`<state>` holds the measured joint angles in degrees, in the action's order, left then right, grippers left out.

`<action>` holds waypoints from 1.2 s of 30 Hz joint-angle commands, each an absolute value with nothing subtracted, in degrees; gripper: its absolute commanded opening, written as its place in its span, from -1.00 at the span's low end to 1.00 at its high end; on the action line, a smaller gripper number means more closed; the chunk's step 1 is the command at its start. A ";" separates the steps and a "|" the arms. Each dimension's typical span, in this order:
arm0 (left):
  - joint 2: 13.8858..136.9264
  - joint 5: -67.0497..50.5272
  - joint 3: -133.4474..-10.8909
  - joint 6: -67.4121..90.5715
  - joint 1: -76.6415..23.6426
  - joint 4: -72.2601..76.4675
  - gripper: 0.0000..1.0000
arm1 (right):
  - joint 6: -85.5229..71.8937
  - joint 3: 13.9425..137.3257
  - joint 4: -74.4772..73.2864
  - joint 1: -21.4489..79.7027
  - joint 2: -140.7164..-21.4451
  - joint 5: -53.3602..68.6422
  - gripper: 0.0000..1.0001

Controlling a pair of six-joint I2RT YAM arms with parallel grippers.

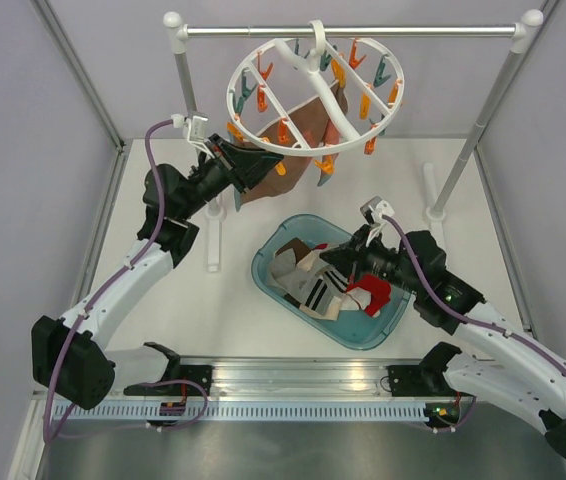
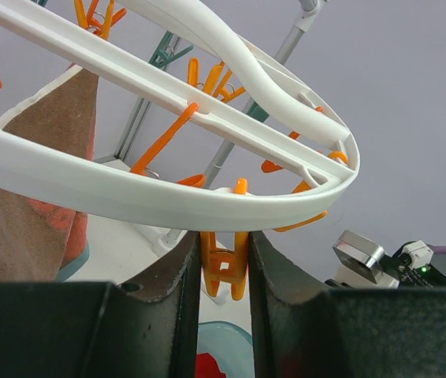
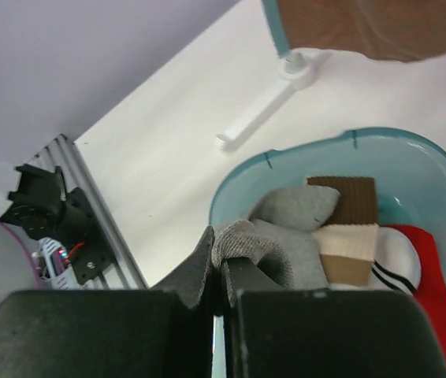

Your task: Remove the socks clipped to the hanger

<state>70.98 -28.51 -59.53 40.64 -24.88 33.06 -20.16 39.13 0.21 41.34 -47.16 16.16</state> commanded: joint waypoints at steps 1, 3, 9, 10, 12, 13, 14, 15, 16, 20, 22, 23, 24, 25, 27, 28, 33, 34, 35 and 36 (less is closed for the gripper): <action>70.22 -26.98 -61.61 37.88 -25.14 32.43 -0.95 | -20.56 40.78 -7.10 41.13 -47.11 6.17 -0.99; 70.31 -26.89 -61.26 37.71 -25.14 32.26 -0.95 | -20.83 40.87 -8.17 41.04 -48.24 1.86 -0.98; 69.87 -26.37 -61.08 36.56 -25.22 29.80 -0.63 | -21.80 40.52 -8.61 41.04 -52.55 -2.19 -0.95; 69.70 -26.19 -61.00 36.04 -25.22 29.45 -0.40 | -21.97 40.34 -8.53 41.04 -53.08 -2.37 -0.94; 68.82 -25.84 -60.21 35.69 -25.22 28.39 -0.21 | -22.06 40.25 -8.53 41.13 -54.22 -2.55 -0.89; 68.47 -25.67 -59.86 35.42 -25.22 28.13 -0.14 | -22.15 40.25 -8.44 41.05 -54.49 -2.55 -0.87; 68.12 -25.66 -59.51 35.25 -25.22 27.95 -0.09 | -22.15 40.25 -8.26 41.04 -54.75 -2.46 -0.82; 67.33 -25.49 -58.81 35.07 -25.22 27.51 -0.04 | -22.15 39.99 -8.17 41.04 -55.02 -2.55 -0.78; 66.98 -25.49 -58.54 34.89 -25.22 27.25 0.07 | -22.24 40.08 -8.00 41.04 -55.11 -2.55 -0.74; 64.78 -25.66 -57.14 34.80 -25.22 25.75 0.32 | -22.06 39.90 -8.00 41.13 -55.20 -2.64 -0.42; 62.94 -25.40 -56.43 34.89 -25.22 24.27 0.41 | -22.15 39.81 -7.82 41.13 -55.28 -2.72 -0.18; 62.32 -25.23 -56.16 34.81 -25.22 23.65 0.43 | -22.15 39.73 -7.91 41.13 -55.37 -2.72 -0.10; 61.53 -24.88 -55.99 34.89 -25.22 22.69 0.45 | -22.15 39.73 -7.91 41.13 -55.37 -2.72 -0.02; 60.74 -24.18 -55.99 34.89 -25.22 19.28 0.47 | -22.15 39.64 -7.91 41.13 -55.46 -2.81 0.05; 58.45 -22.33 -55.99 35.15 -25.22 15.93 0.48 | -22.32 39.64 -7.91 41.04 -55.55 -2.64 0.28; 57.84 -21.98 -55.90 35.68 -25.22 14.52 0.48 | -22.32 39.64 -7.74 41.04 -55.55 -2.55 0.34; 52.32 -16.20 -56.43 36.91 -25.22 1.78 0.49 | -22.67 40.08 -7.47 41.13 -55.28 -2.46 0.58; 51.16 -14.34 -56.43 36.83 -25.22 -0.68 0.49 | -22.59 40.17 -7.56 41.05 -55.20 -2.46 0.60; 50.11 -12.50 -56.43 36.65 -25.22 -3.14 0.49 | -22.59 40.17 -7.56 41.13 -54.93 -2.46 0.63; 47.57 -9.35 -56.43 36.30 -25.22 -7.25 0.49 | -22.59 40.25 -7.65 41.13 -54.84 -2.55 0.64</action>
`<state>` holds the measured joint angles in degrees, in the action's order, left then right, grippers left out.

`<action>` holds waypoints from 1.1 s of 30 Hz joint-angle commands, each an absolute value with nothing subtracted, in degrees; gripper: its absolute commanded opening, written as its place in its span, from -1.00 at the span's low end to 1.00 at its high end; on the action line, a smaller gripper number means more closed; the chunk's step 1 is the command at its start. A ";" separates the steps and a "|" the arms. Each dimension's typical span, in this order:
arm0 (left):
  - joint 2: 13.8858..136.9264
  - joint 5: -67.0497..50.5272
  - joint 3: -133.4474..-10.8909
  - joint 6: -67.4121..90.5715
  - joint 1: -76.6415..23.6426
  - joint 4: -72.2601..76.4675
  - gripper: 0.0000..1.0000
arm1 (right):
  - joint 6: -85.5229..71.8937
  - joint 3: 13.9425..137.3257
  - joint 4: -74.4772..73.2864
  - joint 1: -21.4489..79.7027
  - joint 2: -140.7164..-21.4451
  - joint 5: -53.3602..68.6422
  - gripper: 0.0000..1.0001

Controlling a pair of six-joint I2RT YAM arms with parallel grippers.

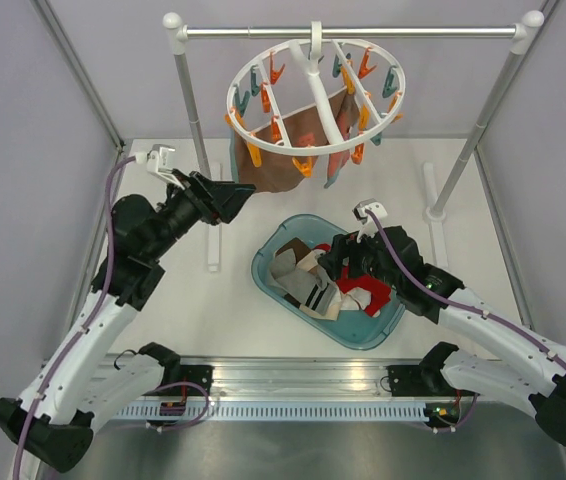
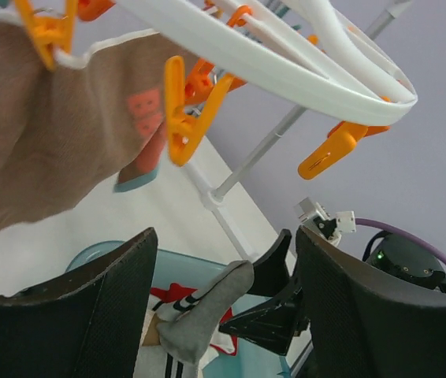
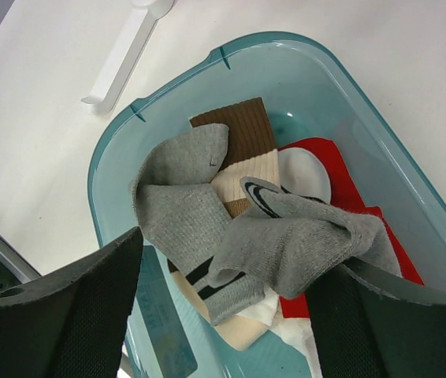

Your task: Remove the socks clipped to the hanger

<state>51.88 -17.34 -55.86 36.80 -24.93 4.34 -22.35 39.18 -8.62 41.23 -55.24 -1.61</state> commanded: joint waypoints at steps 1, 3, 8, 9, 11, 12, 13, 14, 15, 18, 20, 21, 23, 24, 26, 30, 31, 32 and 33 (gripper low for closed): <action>46.50 -7.92 -56.43 35.52 -25.22 -9.03 0.49 | -22.59 40.25 -7.73 41.13 -54.67 -2.55 0.64; 42.83 -3.53 -56.78 34.63 -25.22 -14.29 0.49 | -22.59 40.17 -8.08 41.04 -53.79 -2.81 0.66; 37.71 3.34 -59.23 31.12 -25.22 -21.97 0.52 | -22.41 40.43 -10.98 41.04 -51.42 -5.09 0.68; 37.36 3.51 -59.50 30.68 -25.22 -22.41 0.52 | -22.41 40.34 -11.42 41.04 -50.98 -5.45 0.68; 36.48 3.78 -60.11 30.06 -25.22 -23.90 0.52 | -22.94 39.99 -12.74 41.04 -49.67 -5.71 0.69; 36.39 3.78 -60.20 29.88 -25.22 -24.17 0.52 | -23.11 39.64 -13.35 41.04 -49.05 -5.54 0.69; 36.13 3.78 -60.21 29.53 -25.22 -24.34 0.52 | -23.29 39.46 -14.32 41.13 -48.61 -5.45 0.69; 36.21 3.69 -60.12 29.27 -25.22 -24.69 0.52 | -23.55 39.29 -14.94 41.13 -47.30 -5.36 0.71; 36.30 3.69 -60.12 29.01 -25.22 -24.87 0.52 | -23.73 39.03 -15.64 41.13 -46.59 -5.45 0.72; 36.39 4.13 -59.51 28.48 -25.22 -25.31 0.52 | -24.08 38.85 -19.50 41.13 -43.08 -6.59 0.74; 36.65 3.96 -58.89 28.39 -25.22 -25.22 0.52 | -24.17 39.11 -21.00 41.13 -40.61 -7.73 0.74; 36.82 3.96 -58.71 28.48 -25.22 -25.22 0.52 | -24.00 39.72 -21.88 41.13 -39.82 -8.26 0.74; 37.18 3.96 -58.36 28.48 -25.22 -25.22 0.51 | -24.08 40.08 -23.11 41.13 -38.59 -9.58 0.74; 37.53 3.96 -58.27 28.48 -25.22 -25.05 0.51 | -24.00 40.51 -23.29 41.22 -38.50 -9.93 0.74; 37.79 3.69 -58.10 28.56 -25.22 -24.96 0.51 | -23.73 40.87 -23.47 41.22 -38.84 -10.37 0.75; 37.88 3.78 -57.92 28.13 -25.22 -24.79 0.50 | -23.82 42.10 -23.64 41.22 -39.73 -10.28 0.75; 37.79 3.78 -58.01 27.78 -25.22 -24.87 0.50 | -23.73 42.19 -23.82 41.13 -39.64 -10.46 0.74; 37.79 3.78 -57.75 27.69 -25.14 -24.87 0.50 | -23.56 42.45 -24.08 41.13 -39.29 -11.16 0.75; 37.62 3.78 -57.74 27.69 -25.22 -24.96 0.51 | -23.55 43.23 -24.34 41.13 -39.03 -11.68 0.75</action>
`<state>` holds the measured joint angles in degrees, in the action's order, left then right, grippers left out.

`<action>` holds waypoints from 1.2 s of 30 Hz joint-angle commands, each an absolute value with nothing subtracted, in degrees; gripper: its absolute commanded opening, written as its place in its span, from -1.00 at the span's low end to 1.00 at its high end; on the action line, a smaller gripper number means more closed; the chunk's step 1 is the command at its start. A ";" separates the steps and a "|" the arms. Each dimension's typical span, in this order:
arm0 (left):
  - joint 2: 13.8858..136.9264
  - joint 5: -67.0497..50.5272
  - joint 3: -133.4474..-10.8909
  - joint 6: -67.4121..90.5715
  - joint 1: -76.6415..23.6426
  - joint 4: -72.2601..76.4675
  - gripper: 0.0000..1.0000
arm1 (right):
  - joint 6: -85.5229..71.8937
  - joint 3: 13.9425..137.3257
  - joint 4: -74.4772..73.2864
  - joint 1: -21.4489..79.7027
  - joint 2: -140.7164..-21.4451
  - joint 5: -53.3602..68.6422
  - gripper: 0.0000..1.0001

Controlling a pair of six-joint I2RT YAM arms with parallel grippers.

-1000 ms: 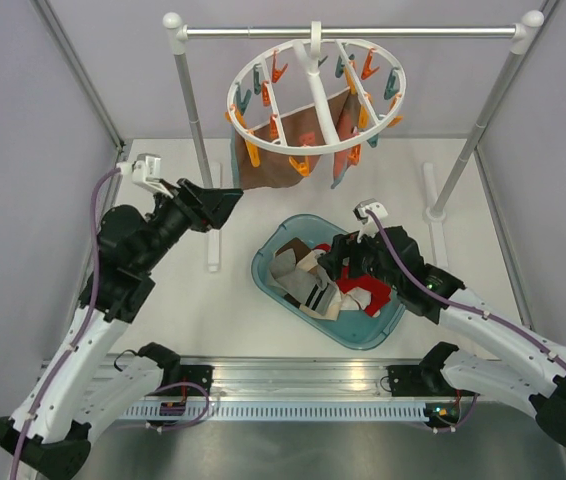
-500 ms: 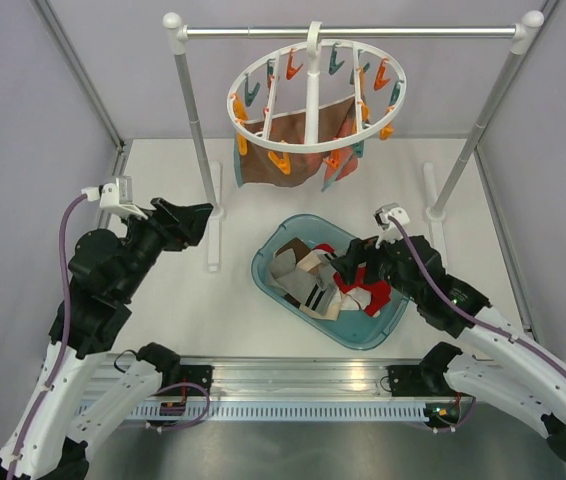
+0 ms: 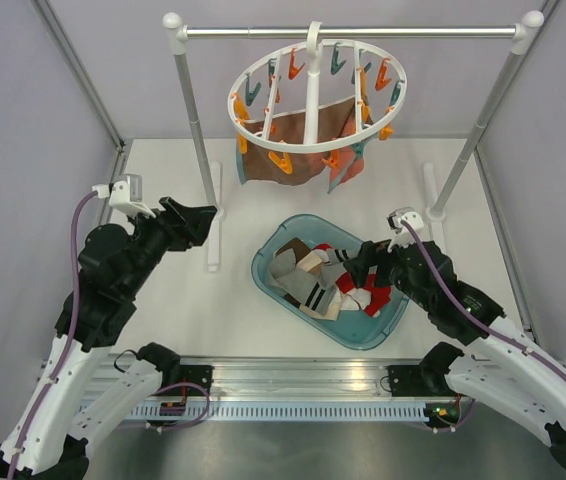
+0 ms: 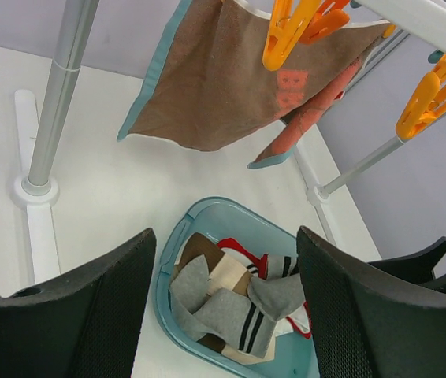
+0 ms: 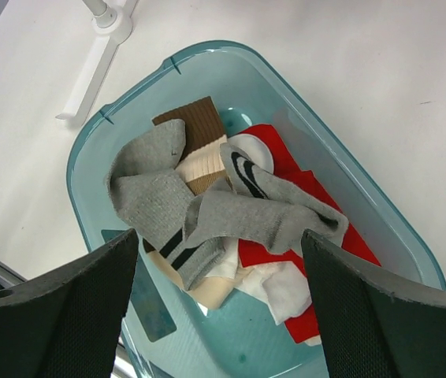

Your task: Remove the socks clipped to the hanger

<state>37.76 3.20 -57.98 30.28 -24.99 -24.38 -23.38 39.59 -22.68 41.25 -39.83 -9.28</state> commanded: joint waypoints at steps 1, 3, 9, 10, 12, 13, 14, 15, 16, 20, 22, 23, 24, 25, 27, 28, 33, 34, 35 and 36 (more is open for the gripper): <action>37.62 3.69 -57.66 27.60 -25.22 -24.96 0.51 | -23.29 43.76 -25.22 41.13 -38.94 -11.95 0.75; 37.44 3.34 -57.48 27.60 -25.22 -24.96 0.50 | -22.94 45.51 -26.27 41.13 -38.24 -12.39 0.75; 37.35 2.73 -57.30 27.25 -25.22 -25.05 0.51 | -22.59 48.86 -29.44 41.13 -35.42 -13.62 0.75; 37.35 2.64 -57.39 27.16 -25.22 -25.05 0.51 | -22.41 49.04 -29.70 41.13 -35.25 -14.23 0.75; 37.79 1.76 -57.57 27.07 -25.22 -25.05 0.51 | -22.33 49.31 -29.53 41.13 -35.24 -14.59 0.77; 37.79 1.41 -57.66 26.98 -25.22 -25.22 0.50 | -22.41 49.31 -29.27 41.13 -35.42 -14.68 0.77; 37.88 0.88 -57.66 26.90 -25.22 -25.22 0.50 | -22.59 49.22 -29.01 41.13 -36.12 -14.33 0.76; 37.88 0.62 -57.66 26.63 -25.22 -25.40 0.50 | -22.67 49.22 -28.31 41.13 -36.56 -13.80 0.77; 37.79 0.53 -57.66 26.46 -25.22 -25.75 0.50 | -23.02 49.13 -27.69 41.13 -36.91 -13.10 0.78; 37.79 -1.39 -58.01 24.44 -25.22 -27.51 0.51 | -23.38 48.43 -24.18 41.13 -38.05 -8.80 0.82; 37.53 -1.93 -57.83 23.64 -25.22 -28.65 0.50 | -23.64 48.16 -22.42 41.13 -38.32 -8.61 0.88; 37.36 -2.02 -57.66 23.56 -25.22 -28.65 0.50 | -23.99 48.16 -21.98 41.13 -38.58 -8.44 0.92; 37.09 -2.02 -57.22 23.21 -25.22 -28.83 0.51 | -24.08 48.43 -21.80 41.05 -38.84 -8.26 0.94; 36.83 -2.02 -56.61 23.12 -25.22 -28.83 0.51 | -24.26 48.43 -21.45 41.13 -39.20 -8.26 0.95; 36.65 -2.02 -56.25 22.85 -25.22 -29.00 0.50 | -24.96 48.34 -20.92 41.13 -39.99 -8.61 0.96; 36.65 -2.02 -56.16 22.76 -25.22 -29.26 0.50 | -25.13 47.99 -20.57 41.13 -40.25 -8.70 0.96; 35.43 -2.02 -55.72 21.89 -25.22 -30.67 0.50 | -25.66 46.50 -18.29 41.13 -40.34 -8.61 0.96; 35.25 -1.76 -55.46 21.71 -25.22 -30.93 0.50 | -25.75 46.49 -18.02 41.13 -40.34 -8.53 0.96; 34.98 -1.24 -55.37 21.62 -25.22 -31.11 0.50 | -25.66 46.41 -17.84 41.13 -40.17 -8.26 0.96; 34.55 -0.97 -55.20 21.45 -25.22 -31.46 0.50 | -25.49 46.23 -17.49 41.22 -40.17 -8.09 0.96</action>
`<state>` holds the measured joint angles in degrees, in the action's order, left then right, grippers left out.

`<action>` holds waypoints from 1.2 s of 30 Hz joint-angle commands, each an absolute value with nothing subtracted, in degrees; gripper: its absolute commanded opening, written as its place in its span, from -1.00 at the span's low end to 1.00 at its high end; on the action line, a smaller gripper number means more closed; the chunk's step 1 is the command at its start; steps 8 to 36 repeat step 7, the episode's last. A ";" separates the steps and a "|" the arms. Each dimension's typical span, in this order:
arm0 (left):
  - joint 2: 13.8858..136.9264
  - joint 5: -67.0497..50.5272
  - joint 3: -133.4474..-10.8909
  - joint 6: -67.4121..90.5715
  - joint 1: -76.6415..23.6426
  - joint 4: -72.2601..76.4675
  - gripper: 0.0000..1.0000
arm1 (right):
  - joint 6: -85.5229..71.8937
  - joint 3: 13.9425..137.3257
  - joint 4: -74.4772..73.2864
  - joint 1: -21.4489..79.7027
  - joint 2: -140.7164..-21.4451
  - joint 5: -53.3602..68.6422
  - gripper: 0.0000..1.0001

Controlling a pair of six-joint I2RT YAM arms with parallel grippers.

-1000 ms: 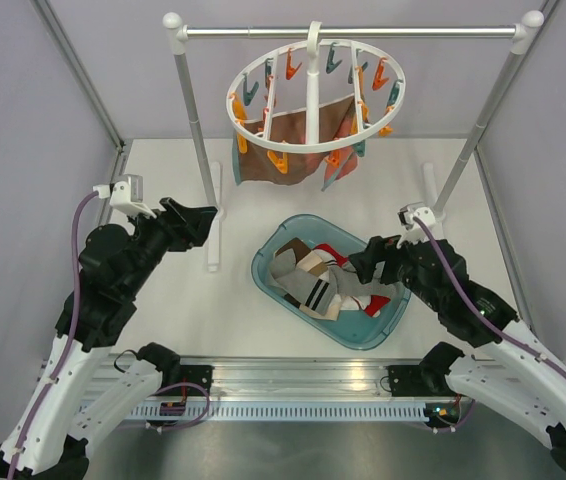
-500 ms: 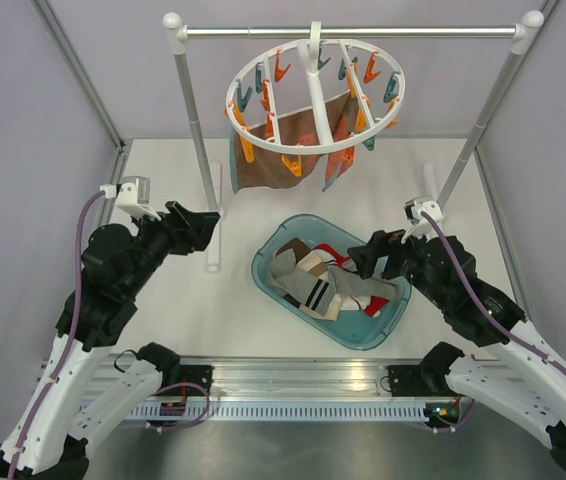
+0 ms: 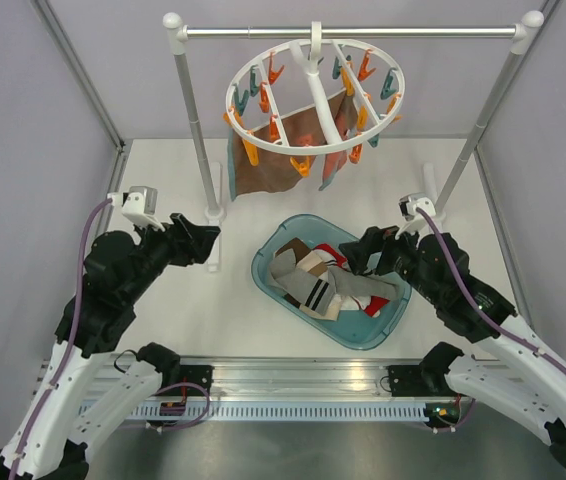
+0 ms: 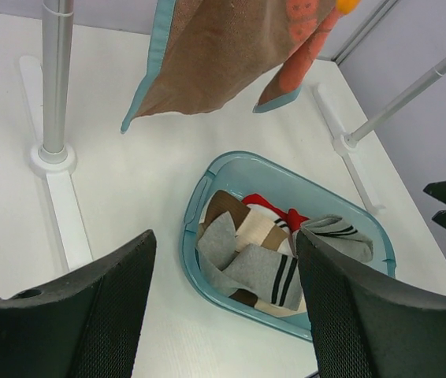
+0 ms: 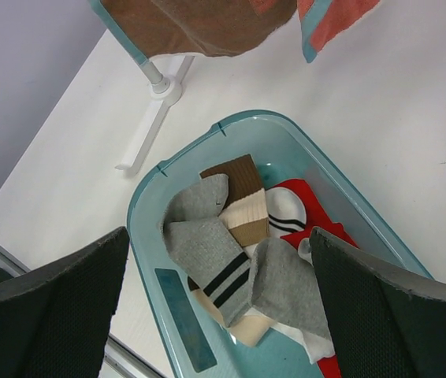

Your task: Remove the socks clipped to the hanger

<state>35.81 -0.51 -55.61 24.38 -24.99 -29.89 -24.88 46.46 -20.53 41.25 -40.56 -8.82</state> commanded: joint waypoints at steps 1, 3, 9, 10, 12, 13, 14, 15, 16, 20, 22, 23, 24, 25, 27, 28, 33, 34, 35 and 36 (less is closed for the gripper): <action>34.37 -0.79 -55.02 21.45 -25.22 -31.55 0.50 | -25.40 46.23 -17.49 41.13 -39.90 -7.82 0.97; 34.10 -0.53 -54.84 21.18 -25.22 -31.64 0.50 | -25.23 46.06 -17.49 41.13 -39.90 -7.82 0.96; 33.93 -0.70 -54.67 20.92 -25.22 -31.99 0.50 | -25.23 44.91 -16.96 41.13 -38.33 -9.66 0.96; 33.93 -0.70 -54.67 20.92 -25.22 -31.99 0.50 | -25.23 44.91 -16.96 41.13 -38.33 -9.66 0.96; 33.93 -0.70 -54.67 20.92 -25.22 -31.99 0.50 | -25.23 44.91 -16.96 41.13 -38.33 -9.66 0.96; 33.93 -0.70 -54.67 20.92 -25.22 -31.99 0.50 | -25.23 44.91 -16.96 41.13 -38.33 -9.66 0.96; 33.93 -0.70 -54.67 20.92 -25.22 -31.99 0.50 | -25.23 44.91 -16.96 41.13 -38.33 -9.66 0.96; 33.93 -0.70 -54.67 20.92 -25.22 -31.99 0.50 | -25.23 44.91 -16.96 41.13 -38.33 -9.66 0.96; 33.93 -0.70 -54.67 20.92 -25.22 -31.99 0.50 | -25.23 44.91 -16.96 41.13 -38.33 -9.66 0.96; 33.93 -0.70 -54.67 20.92 -25.22 -31.99 0.50 | -25.23 44.91 -16.96 41.13 -38.33 -9.66 0.96; 33.93 -0.70 -54.67 20.92 -25.22 -31.99 0.50 | -25.23 44.91 -16.96 41.13 -38.33 -9.66 0.96; 33.93 -0.70 -54.67 20.92 -25.22 -31.99 0.50 | -25.23 44.91 -16.96 41.13 -38.33 -9.66 0.96; 33.93 -0.70 -54.67 20.92 -25.22 -31.99 0.50 | -25.23 44.91 -16.96 41.13 -38.33 -9.66 0.96; 33.93 -0.70 -54.67 20.92 -25.22 -31.99 0.50 | -25.23 44.91 -16.96 41.13 -38.33 -9.66 0.96; 33.93 -0.70 -54.67 20.92 -25.22 -31.99 0.50 | -25.23 44.91 -16.96 41.13 -38.33 -9.66 0.96; 33.93 -0.70 -54.67 20.92 -25.22 -31.99 0.50 | -25.23 44.91 -16.96 41.13 -38.33 -9.66 0.96; 33.93 -0.70 -54.67 20.92 -25.22 -31.99 0.50 | -25.23 44.91 -16.96 41.13 -38.33 -9.66 0.96; 33.93 -0.70 -54.67 20.92 -25.22 -31.99 0.50 | -25.23 44.91 -16.96 41.13 -38.33 -9.66 0.96; 33.93 -0.70 -54.67 20.92 -25.22 -31.99 0.50 | -25.23 44.91 -16.96 41.13 -38.33 -9.66 0.96; 33.93 -0.70 -54.67 20.92 -25.22 -31.99 0.50 | -25.23 44.91 -16.96 41.13 -38.33 -9.66 0.96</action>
